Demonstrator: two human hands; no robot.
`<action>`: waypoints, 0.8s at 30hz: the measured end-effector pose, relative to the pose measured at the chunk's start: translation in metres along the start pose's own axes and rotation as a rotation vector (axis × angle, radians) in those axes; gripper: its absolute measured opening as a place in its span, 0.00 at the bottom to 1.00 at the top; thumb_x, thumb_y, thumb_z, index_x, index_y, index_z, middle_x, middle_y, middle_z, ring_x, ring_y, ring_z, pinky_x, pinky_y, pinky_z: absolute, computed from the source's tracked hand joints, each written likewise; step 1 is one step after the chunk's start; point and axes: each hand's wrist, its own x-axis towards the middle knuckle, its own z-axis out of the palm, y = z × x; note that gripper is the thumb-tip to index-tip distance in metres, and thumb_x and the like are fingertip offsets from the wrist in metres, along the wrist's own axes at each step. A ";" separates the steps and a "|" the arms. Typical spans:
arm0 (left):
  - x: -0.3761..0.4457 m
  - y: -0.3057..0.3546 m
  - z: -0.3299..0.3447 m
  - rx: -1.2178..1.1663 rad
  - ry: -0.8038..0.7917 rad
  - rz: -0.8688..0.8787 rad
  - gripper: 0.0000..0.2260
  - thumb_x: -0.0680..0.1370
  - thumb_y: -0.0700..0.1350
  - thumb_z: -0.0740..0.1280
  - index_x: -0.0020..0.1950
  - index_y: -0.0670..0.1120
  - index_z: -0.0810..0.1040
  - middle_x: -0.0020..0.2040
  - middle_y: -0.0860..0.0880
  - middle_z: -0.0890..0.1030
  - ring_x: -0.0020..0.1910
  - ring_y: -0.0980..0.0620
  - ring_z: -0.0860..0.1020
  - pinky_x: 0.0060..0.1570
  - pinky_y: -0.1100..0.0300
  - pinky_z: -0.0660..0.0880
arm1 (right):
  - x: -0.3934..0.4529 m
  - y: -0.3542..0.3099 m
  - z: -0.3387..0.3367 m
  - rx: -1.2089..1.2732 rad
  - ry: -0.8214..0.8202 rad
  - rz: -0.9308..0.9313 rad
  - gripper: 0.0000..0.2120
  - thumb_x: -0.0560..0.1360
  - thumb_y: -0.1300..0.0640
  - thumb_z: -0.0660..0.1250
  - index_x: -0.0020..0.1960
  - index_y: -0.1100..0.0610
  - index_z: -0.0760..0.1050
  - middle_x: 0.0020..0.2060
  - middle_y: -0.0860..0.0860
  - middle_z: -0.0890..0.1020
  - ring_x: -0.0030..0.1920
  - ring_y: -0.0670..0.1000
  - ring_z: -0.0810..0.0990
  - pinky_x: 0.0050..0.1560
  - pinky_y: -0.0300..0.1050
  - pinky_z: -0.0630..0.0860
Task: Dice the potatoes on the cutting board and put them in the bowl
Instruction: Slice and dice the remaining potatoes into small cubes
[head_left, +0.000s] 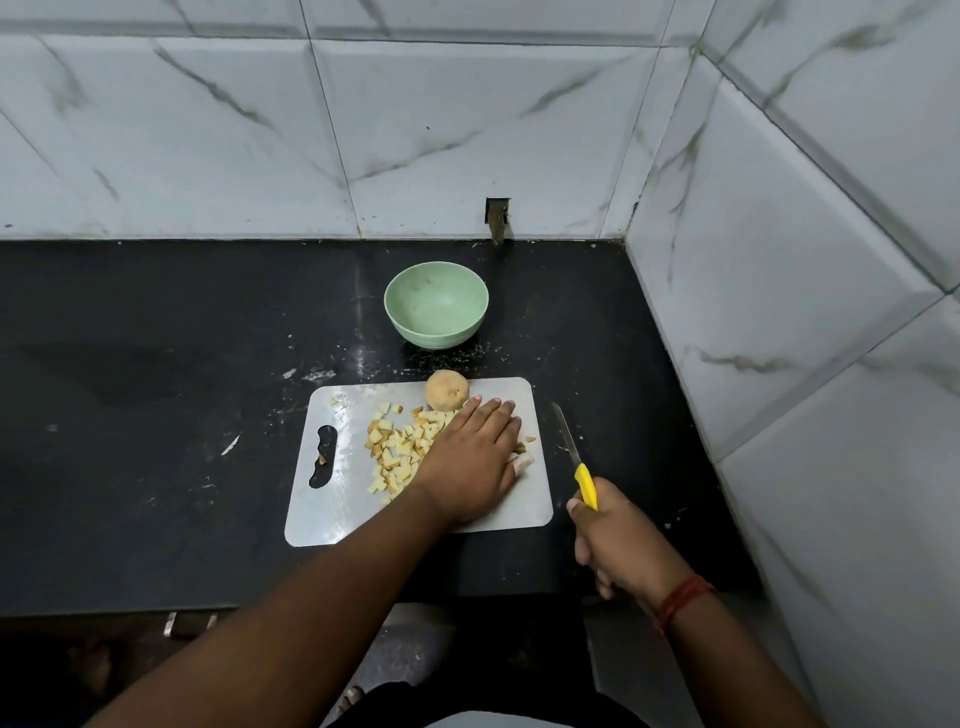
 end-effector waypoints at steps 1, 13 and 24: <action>-0.003 0.000 -0.001 -0.006 0.017 -0.006 0.29 0.85 0.59 0.48 0.78 0.43 0.69 0.79 0.42 0.68 0.79 0.44 0.64 0.81 0.49 0.48 | 0.001 -0.001 0.001 0.009 0.001 -0.003 0.07 0.83 0.52 0.55 0.51 0.54 0.68 0.30 0.54 0.77 0.20 0.51 0.68 0.24 0.42 0.69; -0.058 -0.015 0.010 -0.151 0.202 -0.150 0.26 0.84 0.55 0.55 0.77 0.42 0.71 0.77 0.41 0.69 0.78 0.42 0.65 0.80 0.45 0.55 | 0.028 -0.014 0.021 0.166 0.219 -0.145 0.05 0.82 0.60 0.54 0.50 0.58 0.68 0.38 0.56 0.77 0.33 0.50 0.75 0.35 0.43 0.75; -0.085 -0.050 0.017 -0.381 0.150 -0.538 0.32 0.84 0.59 0.49 0.84 0.44 0.57 0.84 0.43 0.53 0.83 0.46 0.50 0.81 0.53 0.43 | 0.116 -0.037 0.065 -0.103 0.426 -0.315 0.18 0.80 0.65 0.56 0.69 0.56 0.68 0.64 0.55 0.77 0.63 0.55 0.77 0.62 0.51 0.76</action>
